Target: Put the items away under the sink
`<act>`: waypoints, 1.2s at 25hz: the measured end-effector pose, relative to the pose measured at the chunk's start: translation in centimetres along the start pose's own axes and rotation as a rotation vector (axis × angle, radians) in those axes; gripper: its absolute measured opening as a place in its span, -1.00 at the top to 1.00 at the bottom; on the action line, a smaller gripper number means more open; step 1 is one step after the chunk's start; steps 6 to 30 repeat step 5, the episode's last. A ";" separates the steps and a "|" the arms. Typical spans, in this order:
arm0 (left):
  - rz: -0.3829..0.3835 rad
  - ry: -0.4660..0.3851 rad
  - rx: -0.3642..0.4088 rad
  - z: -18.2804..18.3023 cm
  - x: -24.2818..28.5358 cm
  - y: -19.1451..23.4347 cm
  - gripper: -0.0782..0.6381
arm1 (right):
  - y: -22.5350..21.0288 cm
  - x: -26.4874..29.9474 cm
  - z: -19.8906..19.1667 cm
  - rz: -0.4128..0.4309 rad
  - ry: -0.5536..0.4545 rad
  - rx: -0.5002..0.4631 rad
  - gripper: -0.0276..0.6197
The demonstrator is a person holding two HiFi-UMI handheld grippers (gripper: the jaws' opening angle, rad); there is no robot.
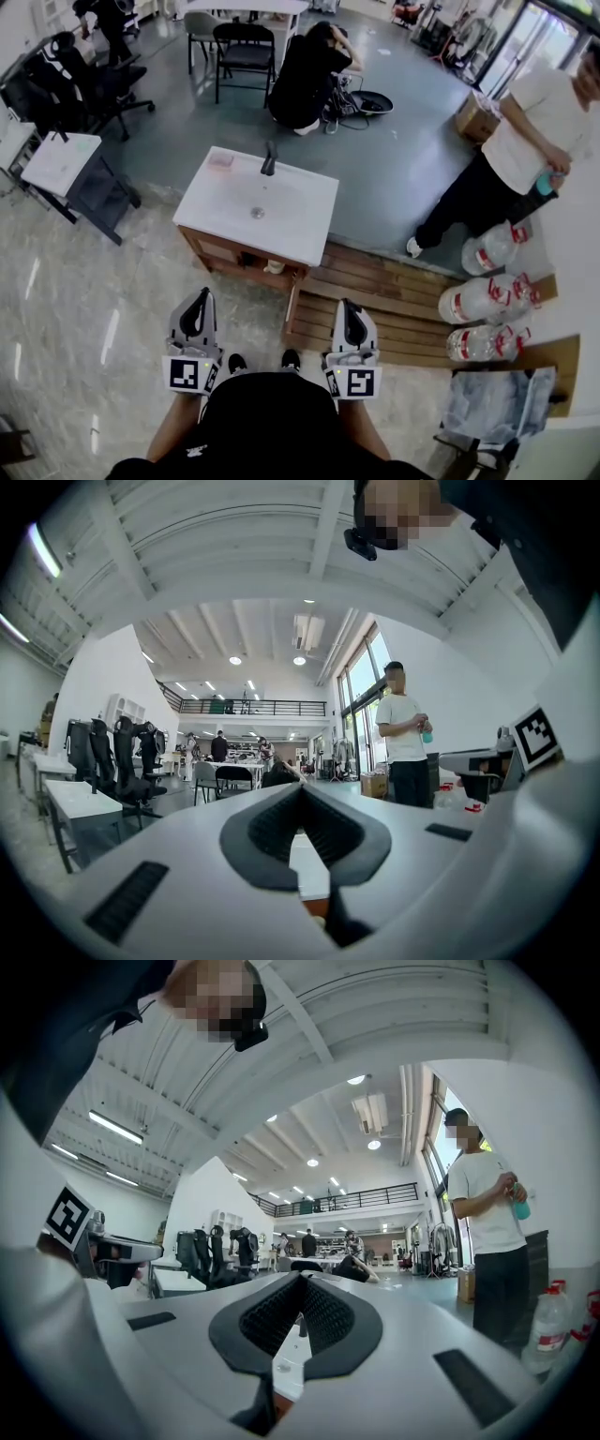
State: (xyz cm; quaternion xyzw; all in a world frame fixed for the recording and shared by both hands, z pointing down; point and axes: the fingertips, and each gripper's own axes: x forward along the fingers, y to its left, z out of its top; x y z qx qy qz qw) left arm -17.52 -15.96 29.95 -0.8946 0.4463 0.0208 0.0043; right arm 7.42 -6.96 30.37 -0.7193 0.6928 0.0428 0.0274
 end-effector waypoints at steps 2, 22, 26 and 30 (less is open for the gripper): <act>-0.003 0.001 0.000 -0.1 -0.1 0.0 0.76 | 0.2 -0.1 -0.1 0.002 -0.002 0.003 0.88; -0.004 0.004 0.002 -0.2 -0.3 0.2 0.76 | 0.5 -0.1 -0.2 0.007 -0.008 -0.001 0.88; -0.004 0.004 0.002 -0.2 -0.3 0.2 0.76 | 0.5 -0.1 -0.2 0.007 -0.008 -0.001 0.88; -0.004 0.004 0.002 -0.2 -0.3 0.2 0.76 | 0.5 -0.1 -0.2 0.007 -0.008 -0.001 0.88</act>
